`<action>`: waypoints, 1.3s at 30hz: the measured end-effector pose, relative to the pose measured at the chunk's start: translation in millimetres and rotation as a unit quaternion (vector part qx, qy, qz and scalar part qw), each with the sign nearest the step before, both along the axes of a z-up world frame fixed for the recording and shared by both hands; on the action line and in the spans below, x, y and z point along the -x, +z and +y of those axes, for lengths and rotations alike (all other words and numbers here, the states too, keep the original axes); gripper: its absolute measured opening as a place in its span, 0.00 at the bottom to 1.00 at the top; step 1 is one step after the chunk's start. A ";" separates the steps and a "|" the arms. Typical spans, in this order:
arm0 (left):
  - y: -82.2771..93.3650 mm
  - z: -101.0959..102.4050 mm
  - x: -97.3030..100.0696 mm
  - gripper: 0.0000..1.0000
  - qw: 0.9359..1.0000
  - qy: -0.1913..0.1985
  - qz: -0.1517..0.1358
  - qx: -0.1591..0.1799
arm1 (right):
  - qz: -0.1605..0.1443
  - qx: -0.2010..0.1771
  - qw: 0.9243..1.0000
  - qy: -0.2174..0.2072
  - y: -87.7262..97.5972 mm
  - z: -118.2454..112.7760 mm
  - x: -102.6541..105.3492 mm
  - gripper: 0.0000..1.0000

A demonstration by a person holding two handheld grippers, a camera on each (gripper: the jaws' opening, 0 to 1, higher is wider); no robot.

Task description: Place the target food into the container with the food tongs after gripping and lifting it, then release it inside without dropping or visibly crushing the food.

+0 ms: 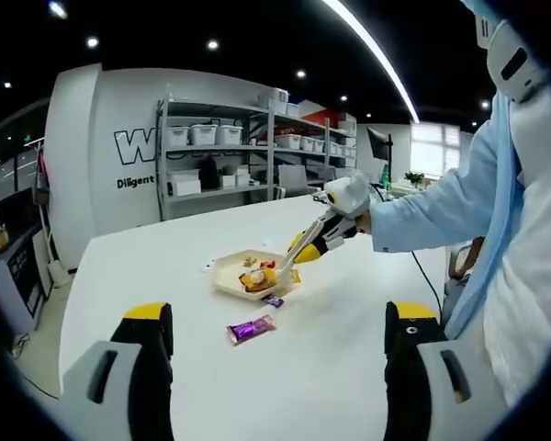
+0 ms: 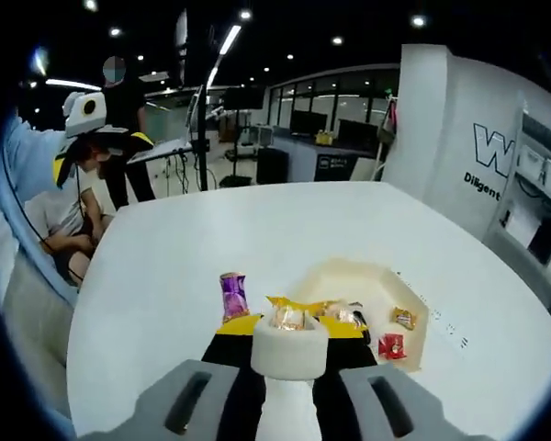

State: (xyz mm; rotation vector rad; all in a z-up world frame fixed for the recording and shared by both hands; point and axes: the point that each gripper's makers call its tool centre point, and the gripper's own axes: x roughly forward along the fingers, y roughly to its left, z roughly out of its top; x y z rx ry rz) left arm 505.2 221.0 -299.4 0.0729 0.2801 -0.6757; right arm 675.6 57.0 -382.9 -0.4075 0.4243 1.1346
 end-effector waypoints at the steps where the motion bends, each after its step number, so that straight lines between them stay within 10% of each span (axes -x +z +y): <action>1: -0.2 0.5 -0.2 0.93 1.000 0.001 0.001 0.001 | -0.001 -0.001 1.000 -0.003 2.0 -0.8 -3.1 0.10; 22: -1.9 7.4 -4.3 0.93 1.000 0.009 0.005 -0.004 | -0.024 -0.016 0.999 -0.045 24.5 -9.8 -67.3 0.13; 39: -2.8 2.4 -10.9 0.93 1.000 0.006 0.006 -0.002 | -0.018 -0.018 0.999 -0.042 18.8 -11.3 -61.9 0.13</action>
